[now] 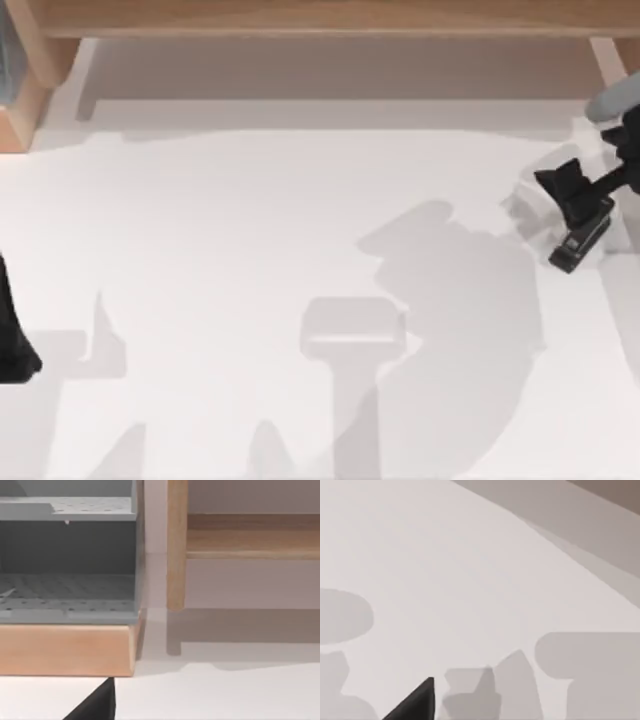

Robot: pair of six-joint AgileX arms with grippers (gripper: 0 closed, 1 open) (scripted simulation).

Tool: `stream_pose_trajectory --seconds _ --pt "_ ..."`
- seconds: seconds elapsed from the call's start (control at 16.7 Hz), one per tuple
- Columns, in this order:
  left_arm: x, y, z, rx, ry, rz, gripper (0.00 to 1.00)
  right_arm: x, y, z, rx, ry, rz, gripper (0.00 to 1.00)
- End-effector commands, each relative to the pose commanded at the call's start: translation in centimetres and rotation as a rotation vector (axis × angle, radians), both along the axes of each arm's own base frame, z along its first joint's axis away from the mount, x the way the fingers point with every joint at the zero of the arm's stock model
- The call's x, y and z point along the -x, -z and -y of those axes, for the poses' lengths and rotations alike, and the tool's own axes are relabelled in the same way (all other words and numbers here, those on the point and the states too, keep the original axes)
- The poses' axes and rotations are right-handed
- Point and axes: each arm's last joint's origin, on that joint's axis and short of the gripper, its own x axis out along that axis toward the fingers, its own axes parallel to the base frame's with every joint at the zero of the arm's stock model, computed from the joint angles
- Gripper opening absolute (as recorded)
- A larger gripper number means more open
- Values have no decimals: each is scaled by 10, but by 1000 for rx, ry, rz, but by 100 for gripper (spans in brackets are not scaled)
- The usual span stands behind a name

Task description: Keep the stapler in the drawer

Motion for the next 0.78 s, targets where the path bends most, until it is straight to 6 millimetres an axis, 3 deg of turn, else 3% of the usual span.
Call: stream_pose_trajectory --seconds 0.18,0.42,0.78 --pt "0 0 0 0 0 0 100 -22 -6 -18 -94 231 -346 100" --pt "0 0 0 0 0 0 100 -42 -18 -27 -133 615 -715 100" --pt "0 0 0 0 0 0 100 -56 -45 -34 -123 1098 -961 100"
